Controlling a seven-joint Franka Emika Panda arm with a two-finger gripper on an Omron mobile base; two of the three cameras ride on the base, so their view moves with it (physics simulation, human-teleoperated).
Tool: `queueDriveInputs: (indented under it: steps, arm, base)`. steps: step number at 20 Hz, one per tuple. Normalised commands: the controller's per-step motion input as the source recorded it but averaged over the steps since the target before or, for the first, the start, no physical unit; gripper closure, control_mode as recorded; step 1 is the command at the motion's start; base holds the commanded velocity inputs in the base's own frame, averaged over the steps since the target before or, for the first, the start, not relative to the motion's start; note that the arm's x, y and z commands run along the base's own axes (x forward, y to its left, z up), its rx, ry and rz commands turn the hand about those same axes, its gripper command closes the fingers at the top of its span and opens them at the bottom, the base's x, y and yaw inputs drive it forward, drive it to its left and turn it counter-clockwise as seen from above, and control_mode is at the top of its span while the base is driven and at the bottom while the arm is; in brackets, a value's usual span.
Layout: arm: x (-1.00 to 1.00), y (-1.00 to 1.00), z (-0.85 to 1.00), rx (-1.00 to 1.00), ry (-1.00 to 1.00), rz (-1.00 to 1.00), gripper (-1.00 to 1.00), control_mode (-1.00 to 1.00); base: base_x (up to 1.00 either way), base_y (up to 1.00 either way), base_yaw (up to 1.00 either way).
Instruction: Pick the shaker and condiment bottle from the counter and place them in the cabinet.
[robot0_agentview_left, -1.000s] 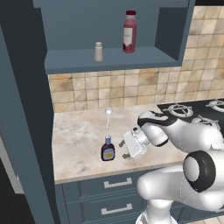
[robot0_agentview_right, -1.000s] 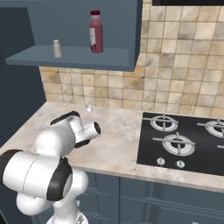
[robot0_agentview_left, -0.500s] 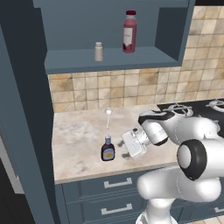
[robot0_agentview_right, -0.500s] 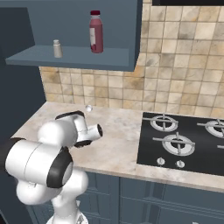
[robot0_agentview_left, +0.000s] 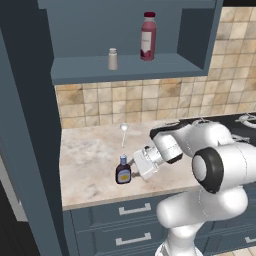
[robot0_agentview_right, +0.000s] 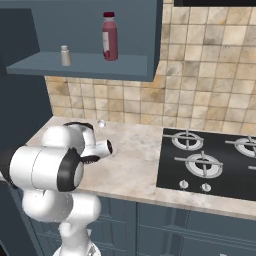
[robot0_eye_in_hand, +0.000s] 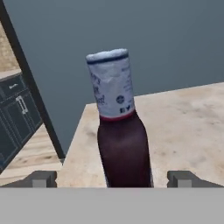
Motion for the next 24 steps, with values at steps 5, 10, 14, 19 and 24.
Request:
queueDriveInputs:
  steps: [5, 10, 14, 19, 24]
  arm:
    - [0.19, 0.0, 0.03, 0.08, 0.03, 0.0, -1.0, -1.0]
    - [0.18, 0.0, 0.03, 0.08, 0.02, 0.0, -1.0, -1.0]
    - [0.13, 0.04, 0.0, 0.07, 0.02, 0.0, -1.0, -1.0]
    - [-0.03, 0.0, 0.15, 0.08, 0.03, 0.0, -1.0, -1.0]
    - [-0.01, 0.08, 0.12, 0.06, 0.02, 0.0, -1.0, -1.0]
  base:
    - [0.0, 0.0, 0.0]
    - [0.0, 0.0, 0.0]
    - [0.0, 0.0, 0.0]
    - [0.0, 0.0, 0.0]
    - [0.0, 0.0, 0.0]
